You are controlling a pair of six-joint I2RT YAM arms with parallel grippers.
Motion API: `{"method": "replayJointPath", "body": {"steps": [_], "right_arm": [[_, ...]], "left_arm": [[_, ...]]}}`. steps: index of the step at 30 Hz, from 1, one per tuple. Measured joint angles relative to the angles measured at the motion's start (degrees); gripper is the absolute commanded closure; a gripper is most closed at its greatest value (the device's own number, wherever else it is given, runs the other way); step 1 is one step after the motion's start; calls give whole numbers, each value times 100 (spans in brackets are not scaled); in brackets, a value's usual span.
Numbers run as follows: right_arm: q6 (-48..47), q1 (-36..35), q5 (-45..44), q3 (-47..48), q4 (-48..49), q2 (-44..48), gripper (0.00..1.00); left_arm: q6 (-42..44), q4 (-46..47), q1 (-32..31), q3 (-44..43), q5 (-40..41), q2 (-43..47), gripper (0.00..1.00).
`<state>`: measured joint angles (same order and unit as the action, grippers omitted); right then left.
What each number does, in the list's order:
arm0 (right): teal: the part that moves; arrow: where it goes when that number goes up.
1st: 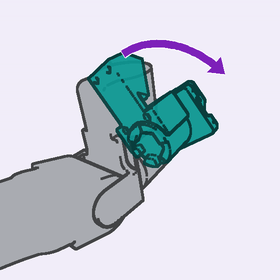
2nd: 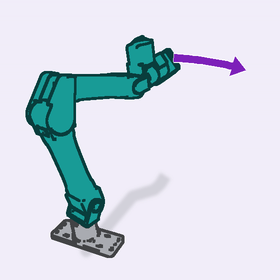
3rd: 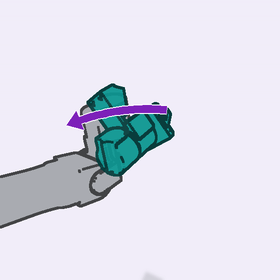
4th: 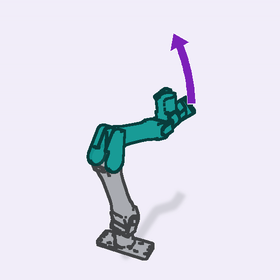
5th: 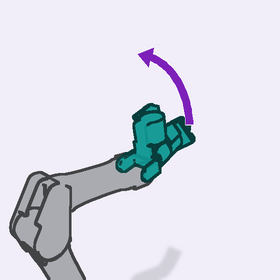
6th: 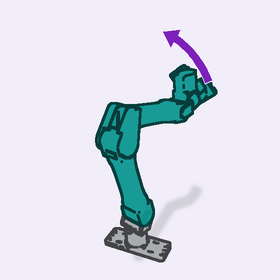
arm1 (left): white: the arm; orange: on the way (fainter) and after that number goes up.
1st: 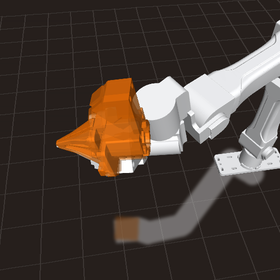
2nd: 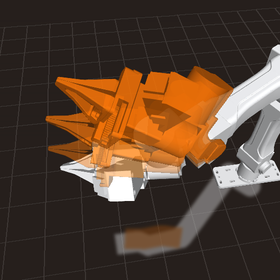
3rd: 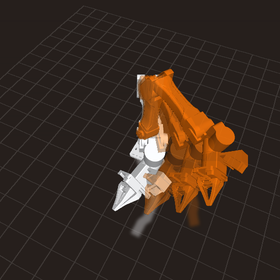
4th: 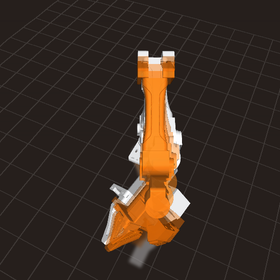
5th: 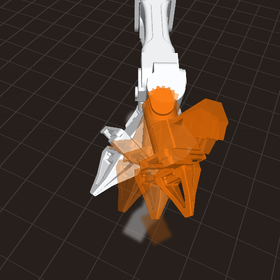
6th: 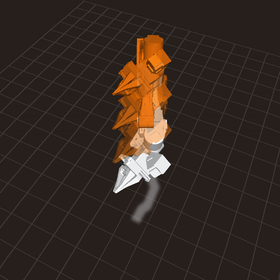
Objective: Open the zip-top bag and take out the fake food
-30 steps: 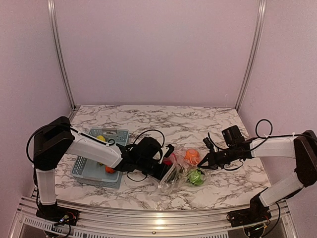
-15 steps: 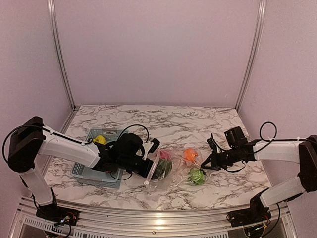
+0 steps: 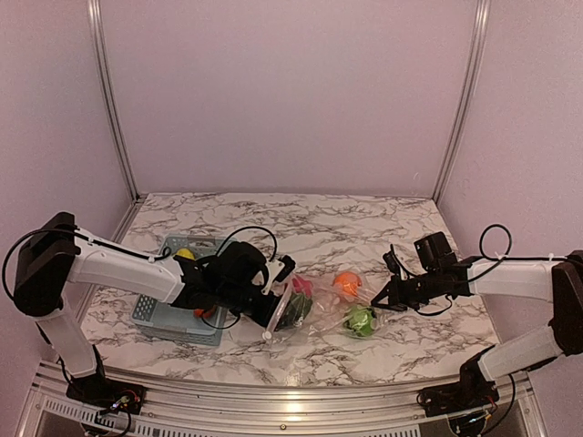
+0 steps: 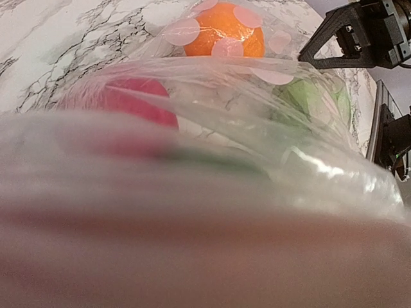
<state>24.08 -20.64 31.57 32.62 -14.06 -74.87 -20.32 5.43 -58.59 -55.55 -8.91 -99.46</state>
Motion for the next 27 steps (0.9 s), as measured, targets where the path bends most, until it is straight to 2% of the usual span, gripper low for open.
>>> {"method": "replayJointPath", "body": {"steps": [8, 12, 17, 21, 27], "right_arm": [[90, 0, 24, -13, 68, 22, 100], [120, 11, 42, -22, 111, 20, 100], [125, 33, 57, -22, 138, 9, 100], [118, 33, 55, -22, 120, 7, 100], [116, 33, 52, -22, 114, 7, 100]], "left_arm": [[-11, -66, -2, -7, 42, 79, 26], [17, -144, -90, -492, 205, -450, 26], [258, -442, -278, -1412, 577, -1246, 17], [448, -581, -341, -1661, 772, -1377, 6], [800, -870, -352, -1727, 901, -1375, 6]]}}
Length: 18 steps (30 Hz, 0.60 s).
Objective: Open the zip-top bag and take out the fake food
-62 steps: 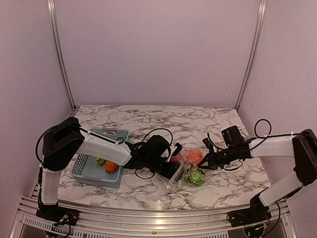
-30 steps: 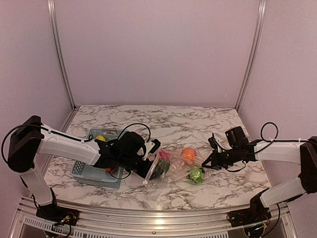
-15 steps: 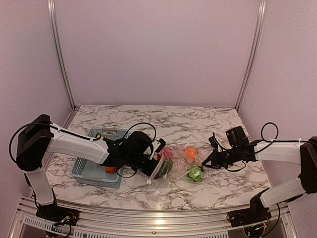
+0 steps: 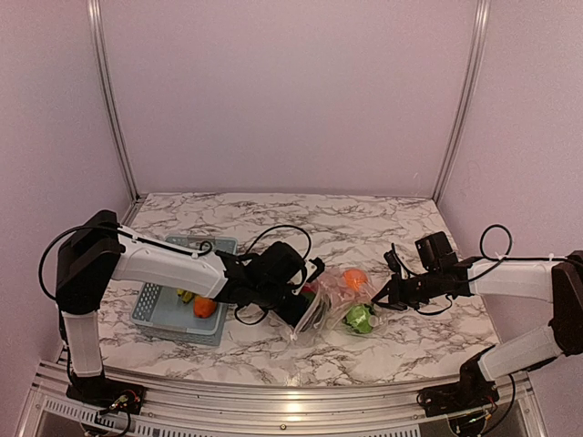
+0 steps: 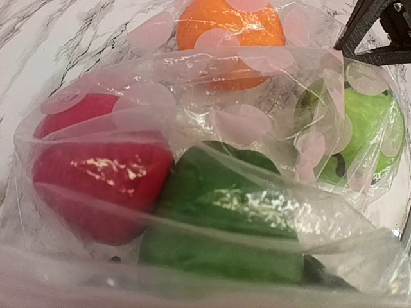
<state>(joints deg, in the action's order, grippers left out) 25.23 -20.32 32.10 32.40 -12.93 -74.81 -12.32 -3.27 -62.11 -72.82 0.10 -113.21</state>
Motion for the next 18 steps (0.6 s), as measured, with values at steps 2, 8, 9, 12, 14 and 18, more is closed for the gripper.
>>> {"method": "replayJointPath", "body": {"steps": [2, 8, 9, 12, 14, 18], "right_arm": [[0, 0, 0, 0, 0, 0, 100], [-22, 0, -4, 0, -2, 0, 100], [-24, 0, -7, 0, -2, 0, 100], [-26, 0, -9, 0, -11, 0, 100], [-35, 0, -15, 0, -28, 2, 100], [-44, 0, -31, 0, -52, 0, 100]], "left_arm": [[111, -92, -4, -48, 4, 11, 10], [295, -323, 31, -52, -24, 225, 37], [313, -348, 37, -52, -55, 275, 39], [337, -365, 72, -31, -153, 457, 42], [345, -363, 96, 26, -208, 601, 47], [330, -367, 162, 116, -306, 785, 49]]}}
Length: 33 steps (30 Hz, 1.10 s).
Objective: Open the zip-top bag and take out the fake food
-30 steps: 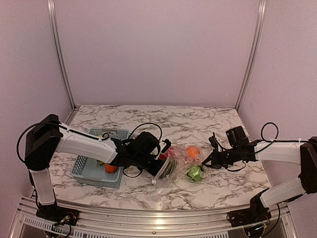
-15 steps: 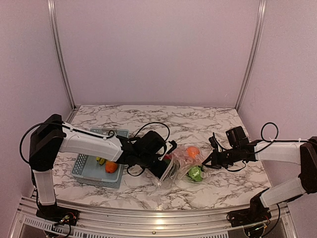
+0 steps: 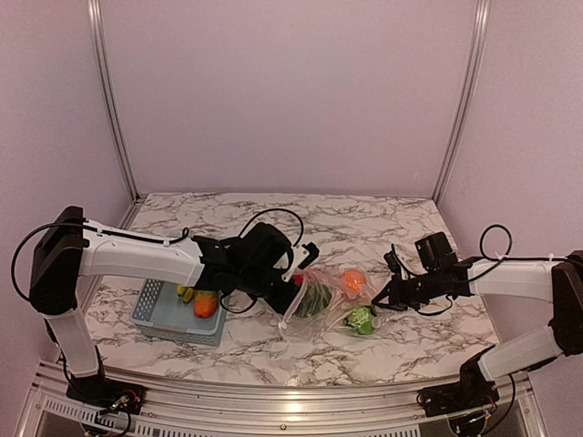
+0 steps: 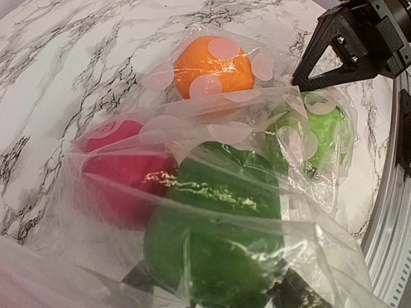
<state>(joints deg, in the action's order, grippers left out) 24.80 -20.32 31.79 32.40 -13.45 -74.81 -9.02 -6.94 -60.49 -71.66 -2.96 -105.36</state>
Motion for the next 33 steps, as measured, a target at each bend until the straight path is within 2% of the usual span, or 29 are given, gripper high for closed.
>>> {"method": "replayJointPath", "body": {"steps": [6, 12, 24, 33], "right_arm": [[-48, 0, -48, 0, -39, 2, 100], [-79, 0, -151, 0, -68, 17, 100], [-81, 0, -249, 0, -79, 66, 100], [-76, 0, -304, 0, -98, 90, 100]], "left_arm": [[42, -127, 118, 155, 17, 240, 47], [297, -549, 214, 214, 507, 483, 42], [262, -623, 299, 636, 588, 949, 49], [-118, -835, 929, 977, 282, 2055, 49]]}}
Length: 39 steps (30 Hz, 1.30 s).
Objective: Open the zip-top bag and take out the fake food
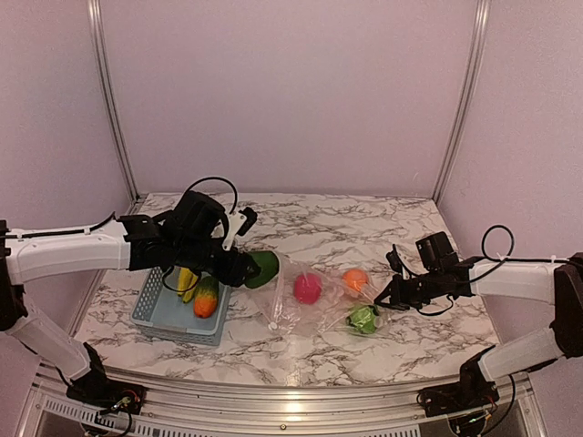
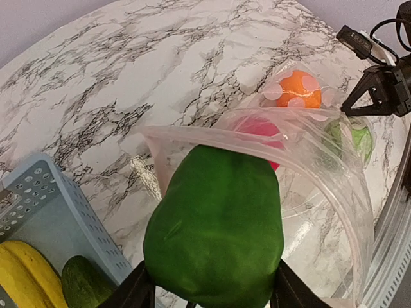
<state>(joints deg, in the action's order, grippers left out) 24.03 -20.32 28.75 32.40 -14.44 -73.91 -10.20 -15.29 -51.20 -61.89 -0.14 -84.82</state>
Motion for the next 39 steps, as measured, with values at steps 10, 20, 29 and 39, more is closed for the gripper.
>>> {"method": "replayJointPath", "body": {"steps": [10, 20, 29, 39], "right_arm": [[24, 0, -39, 2, 4, -2, 100], [20, 0, -22, 46, 9, -50, 100], [24, 0, 68, 46, 24, -42, 100], [105, 0, 138, 46, 33, -31, 100]], "left_arm": [[-581, -584, 1344, 813, 101, 1279, 48], [-964, -813, 1934, 693, 284, 413, 22], [-1010, -680, 1947, 702, -109, 586, 9], [-1270, 273, 1381, 1554, -1220, 1508, 35]]}}
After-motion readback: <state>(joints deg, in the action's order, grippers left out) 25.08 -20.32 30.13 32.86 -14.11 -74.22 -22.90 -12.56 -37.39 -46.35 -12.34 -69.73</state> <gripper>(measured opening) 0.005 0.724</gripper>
